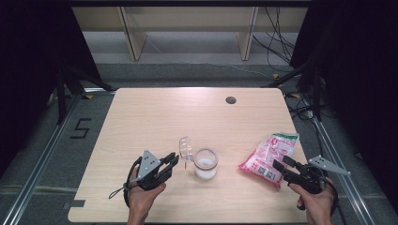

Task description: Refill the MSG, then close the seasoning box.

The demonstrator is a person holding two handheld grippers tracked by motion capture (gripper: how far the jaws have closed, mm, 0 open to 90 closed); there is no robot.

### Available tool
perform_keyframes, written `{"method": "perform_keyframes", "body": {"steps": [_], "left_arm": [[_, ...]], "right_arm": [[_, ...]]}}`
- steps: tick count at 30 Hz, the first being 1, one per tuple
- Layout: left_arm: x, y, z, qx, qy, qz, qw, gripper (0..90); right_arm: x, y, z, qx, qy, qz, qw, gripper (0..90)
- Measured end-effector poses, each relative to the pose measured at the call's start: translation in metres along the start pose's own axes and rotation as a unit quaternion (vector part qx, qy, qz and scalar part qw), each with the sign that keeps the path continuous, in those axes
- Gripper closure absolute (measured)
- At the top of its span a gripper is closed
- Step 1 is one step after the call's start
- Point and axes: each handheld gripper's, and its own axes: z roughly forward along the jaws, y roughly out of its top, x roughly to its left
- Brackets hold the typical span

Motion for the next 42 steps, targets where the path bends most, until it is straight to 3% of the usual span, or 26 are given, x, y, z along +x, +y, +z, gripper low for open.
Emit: {"method": "perform_keyframes", "body": {"steps": [2, 5, 6, 8, 11, 13, 14, 17, 20, 22, 25, 26, 27, 28, 29, 30, 32, 33, 35, 37, 38, 40, 42], "left_arm": [[0.0, 0.001, 0.001, -0.002, 0.002, 0.0, 1.0, 84.8], [0.002, 0.001, 0.001, -0.002, 0.001, 0.004, 1.0, 88.7], [0.002, 0.002, 0.001, 0.0, -0.002, 0.005, 1.0, 89.2], [0.002, 0.003, 0.002, 0.001, -0.004, 0.006, 1.0, 89.4], [0.0, 0.004, 0.002, -0.001, -0.013, -0.006, 0.9999, 89.4], [0.0, 0.005, 0.002, -0.001, -0.013, 0.003, 0.9999, 89.4], [0.0, 0.006, 0.002, -0.004, -0.019, 0.002, 0.9998, 89.4], [-0.001, 0.007, 0.002, -0.005, -0.017, 0.01, 0.9998, 89.4], [-0.001, 0.009, 0.0, -0.008, -0.027, 0.01, 0.9995, 89.5], [-0.002, 0.01, 0.0, -0.012, -0.032, 0.007, 0.9994, 89.5], [-0.001, 0.011, 0.0, -0.011, -0.037, 0.007, 0.9992, 89.6], [-0.001, 0.011, 0.001, -0.016, -0.043, 0.004, 0.9989, 89.6], [-0.001, 0.011, 0.001, -0.015, -0.044, 0.002, 0.9989, 89.6], [-0.002, 0.012, 0.0, -0.013, -0.042, 0.002, 0.999, 89.5], [-0.002, 0.013, 0.001, -0.016, -0.045, 0.004, 0.9989, 89.6], [-0.003, 0.013, 0.001, -0.015, -0.044, 0.002, 0.9989, 89.5], [-0.003, 0.015, 0.001, -0.014, -0.046, 0.008, 0.9988, 89.5], [-0.004, 0.015, 0.001, -0.016, -0.047, 0.004, 0.9988, 89.5], [-0.006, 0.016, 0.002, -0.015, -0.045, 0.0, 0.9989, 89.5], [-0.006, 0.017, 0.002, -0.015, -0.049, 0.009, 0.9987, 89.5], [-0.006, 0.018, 0.003, -0.016, -0.048, 0.008, 0.9987, 89.5], [-0.007, 0.019, 0.003, -0.016, -0.05, 0.009, 0.9986, 89.5], [-0.008, 0.02, 0.004, -0.017, -0.053, 0.012, 0.9984, 89.5]], "right_arm": [[0.0, -0.001, 0.001, -0.01, 0.007, -0.028, 0.9995, 45.2], [0.005, -0.002, 0.0, -0.005, 0.011, -0.031, 0.9994, 45.1], [0.009, -0.003, -0.001, 0.0, 0.018, -0.015, 0.9997, 45.1], [0.009, -0.004, 0.001, -0.004, 0.013, -0.035, 0.9993, 45.0], [0.01, -0.005, 0.0, 0.002, 0.022, -0.037, 0.9991, 45.0], [0.013, -0.006, 0.0, -0.002, 0.015, -0.029, 0.9995, 45.0], [0.015, -0.007, -0.001, 0.003, 0.026, -0.022, 0.9994, 45.0], [0.013, -0.008, 0.001, -0.002, 0.02, -0.047, 0.9987, 45.0], [0.016, -0.009, 0.0, 0.006, 0.032, -0.043, 0.9985, 44.8], [0.016, -0.01, 0.001, -0.004, 0.026, -0.052, 0.9983, 44.6], [0.02, -0.01, -0.001, 0.007, 0.038, -0.035, 0.9986, 44.6], [0.019, -0.011, 0.0, 0.004, 0.03, -0.05, 0.9983, 44.6], [0.021, -0.011, -0.002, 0.015, 0.036, -0.047, 0.9981, 44.5], [0.02, -0.012, -0.002, 0.005, 0.03, -0.057, 0.9979, 44.5], [0.022, -0.012, -0.002, 0.006, 0.028, -0.052, 0.9982, 44.5], [0.025, -0.013, -0.003, 0.016, 0.035, -0.029, 0.9988, 44.5], [0.024, -0.013, -0.004, 0.011, 0.034, -0.053, 0.998, 44.5], [0.024, -0.013, -0.003, 0.012, 0.049, -0.046, 0.9977, 44.5], [0.024, -0.014, -0.002, 0.002, 0.034, -0.06, 0.9976, 44.5], [0.025, -0.015, -0.003, 0.008, 0.037, -0.063, 0.9973, 44.5], [0.028, -0.015, -0.003, 0.008, 0.05, -0.045, 0.9977, 44.5], [0.028, -0.016, -0.003, 0.013, 0.043, -0.053, 0.9976, 44.6], [0.029, -0.016, -0.003, 0.01, 0.05, -0.047, 0.9976, 44.5]]}}
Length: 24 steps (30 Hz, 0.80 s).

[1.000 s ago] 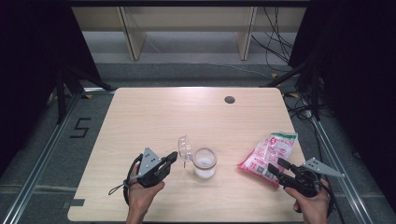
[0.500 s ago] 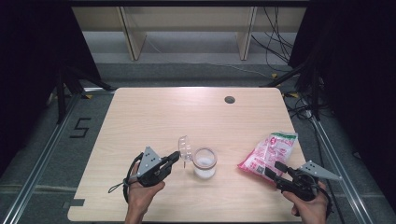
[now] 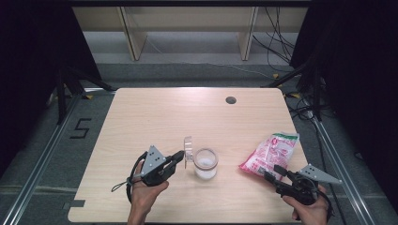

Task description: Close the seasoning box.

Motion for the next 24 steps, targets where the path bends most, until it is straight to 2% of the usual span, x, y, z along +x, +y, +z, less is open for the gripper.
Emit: {"method": "perform_keyframes", "body": {"steps": [3, 4, 5, 7, 8, 10, 11, 13, 14, 15, 17, 20, 21, 22, 24], "left_arm": [[-0.002, 0.001, 0.001, -0.003, 0.0, -0.001, 1.0, 89.5], [-0.003, 0.001, 0.003, -0.007, -0.003, -0.009, 0.9999, 89.4], [-0.003, 0.002, 0.003, -0.005, -0.005, 0.001, 1.0, 89.5], [-0.005, 0.002, 0.003, -0.002, -0.002, -0.004, 1.0, 89.4], [-0.005, 0.003, 0.004, -0.003, -0.007, 0.004, 1.0, 89.5], [-0.008, 0.003, 0.006, 0.0, -0.008, 0.004, 1.0, 89.4], [-0.009, 0.003, 0.007, -0.002, -0.01, -0.002, 0.9999, 89.4], [-0.01, 0.003, 0.007, -0.002, -0.01, 0.003, 0.9999, 89.5], [-0.012, 0.003, 0.009, -0.004, -0.017, 0.008, 0.9998, 89.4], [-0.014, 0.003, 0.01, 0.001, -0.015, 0.001, 0.9999, 89.4], [-0.016, 0.004, 0.011, 0.002, -0.018, 0.007, 0.9998, 89.4], [-0.017, 0.003, 0.012, -0.002, -0.025, 0.006, 0.9997, 89.0], [-0.017, 0.003, 0.012, 0.001, -0.027, 0.008, 0.9996, 86.6], [-0.018, 0.002, 0.011, 0.002, -0.027, 0.001, 0.9996, 85.7], [-0.016, 0.002, 0.01, 0.006, -0.03, 0.005, 0.9995, 83.3]], "right_arm": [[0.001, 0.0, 0.0, 0.005, 0.003, 0.006, 1.0, 44.5], [0.002, -0.001, 0.0, 0.003, 0.005, 0.003, 1.0, 44.5], [0.001, -0.001, 0.0, 0.006, 0.005, 0.001, 1.0, 44.4], [0.001, -0.001, 0.0, 0.005, 0.002, -0.004, 1.0, 44.4], [0.002, -0.002, 0.0, 0.005, -0.003, -0.007, 1.0, 44.5], [0.002, -0.002, 0.0, 0.005, -0.002, -0.006, 1.0, 44.4], [0.001, -0.002, 0.001, 0.001, -0.001, -0.014, 0.9999, 44.4], [0.001, -0.002, 0.001, 0.003, 0.0, -0.013, 0.9999, 44.4], [0.004, -0.003, 0.0, 0.008, 0.006, 0.007, 0.9999, 44.4], [0.005, -0.003, 0.0, 0.01, 0.005, 0.012, 0.9999, 44.4], [0.005, -0.004, 0.0, 0.01, 0.006, 0.012, 0.9999, 44.4], [0.003, -0.004, 0.001, -0.003, 0.005, -0.007, 1.0, 44.4], [0.003, -0.004, 0.001, -0.002, 0.005, -0.004, 1.0, 44.4], [0.003, -0.004, 0.001, -0.002, 0.005, -0.005, 1.0, 44.4], [0.003, -0.004, 0.001, -0.001, 0.005, -0.005, 1.0, 44.3]]}}
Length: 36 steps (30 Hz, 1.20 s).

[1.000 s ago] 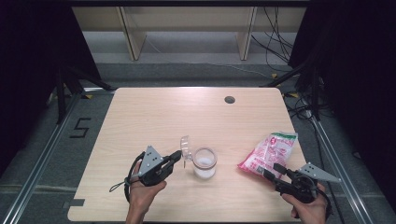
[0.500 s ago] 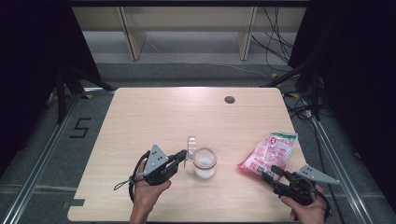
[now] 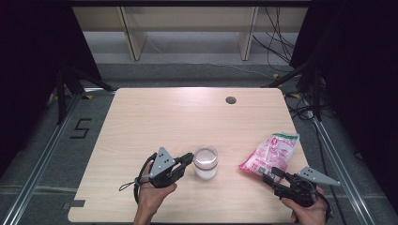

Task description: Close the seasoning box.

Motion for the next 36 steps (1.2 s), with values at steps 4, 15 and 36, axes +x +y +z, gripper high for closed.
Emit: {"method": "perform_keyframes", "body": {"steps": [4, 15, 36], "left_arm": [[0.002, -0.006, -0.004, -0.004, -0.009, -0.021, 0.9997, 71.6], [-0.004, -0.015, -0.013, 0.003, -0.035, -0.015, 0.9993, 50.4], [-0.016, -0.025, -0.015, 0.022, -0.033, 0.008, 0.9992, 31.1]], "right_arm": [[-0.001, 0.0, 0.0, -0.001, -0.001, -0.004, 1.0, 44.2], [-0.001, -0.002, 0.002, 0.013, 0.014, 0.02, 0.9996, 42.6], [0.008, -0.004, 0.007, 0.044, 0.03, 0.014, 0.9985, 38.4]]}}
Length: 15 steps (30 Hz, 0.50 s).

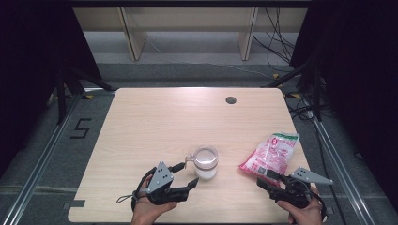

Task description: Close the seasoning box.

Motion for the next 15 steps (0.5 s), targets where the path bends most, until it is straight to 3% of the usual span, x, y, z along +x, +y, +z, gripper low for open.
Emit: {"method": "perform_keyframes", "body": {"steps": [1, 2, 4, 6, 7, 9, 10, 12, 14, 15], "left_arm": [[-0.001, -0.001, 0.001, -0.003, -0.003, -0.002, 1.0, 30.1], [-0.003, -0.002, 0.001, -0.006, 0.001, -0.016, 0.9999, 29.4], [-0.004, -0.002, 0.001, -0.004, -0.001, -0.01, 0.9999, 28.4], [-0.007, -0.004, 0.0, -0.006, -0.004, -0.02, 0.9998, 28.2], [-0.008, -0.004, -0.001, -0.004, -0.004, -0.022, 0.9997, 27.8], [-0.01, -0.005, -0.001, -0.005, -0.007, -0.021, 0.9997, 27.6], [-0.01, -0.006, -0.001, -0.005, -0.008, -0.017, 0.9998, 27.4], [-0.013, -0.007, -0.001, -0.004, -0.01, -0.022, 0.9997, 26.9], [-0.013, -0.008, 0.001, -0.001, -0.015, -0.007, 0.9999, 26.5], [-0.015, -0.009, 0.002, -0.003, -0.016, -0.019, 0.9997, 26.2]], "right_arm": [[-0.001, -0.001, 0.003, -0.009, 0.006, -0.013, 0.9999, 38.1], [0.0, 0.0, 0.002, -0.005, 0.005, -0.009, 0.9999, 37.9], [0.002, -0.001, 0.002, -0.002, 0.009, -0.004, 0.9999, 37.8], [0.001, -0.001, 0.004, -0.003, 0.008, -0.017, 0.9998, 37.7], [0.004, -0.001, 0.003, 0.002, 0.007, -0.003, 1.0, 37.6], [0.005, -0.001, 0.003, 0.007, 0.004, -0.005, 1.0, 37.5], [0.002, -0.001, 0.003, 0.0, 0.004, -0.03, 0.9995, 37.5], [0.003, -0.001, 0.005, -0.006, 0.005, -0.032, 0.9995, 37.2], [0.004, -0.001, 0.005, 0.002, 0.007, -0.032, 0.9995, 36.9], [0.004, -0.001, 0.005, 0.009, 0.003, -0.035, 0.9993, 36.7]]}}
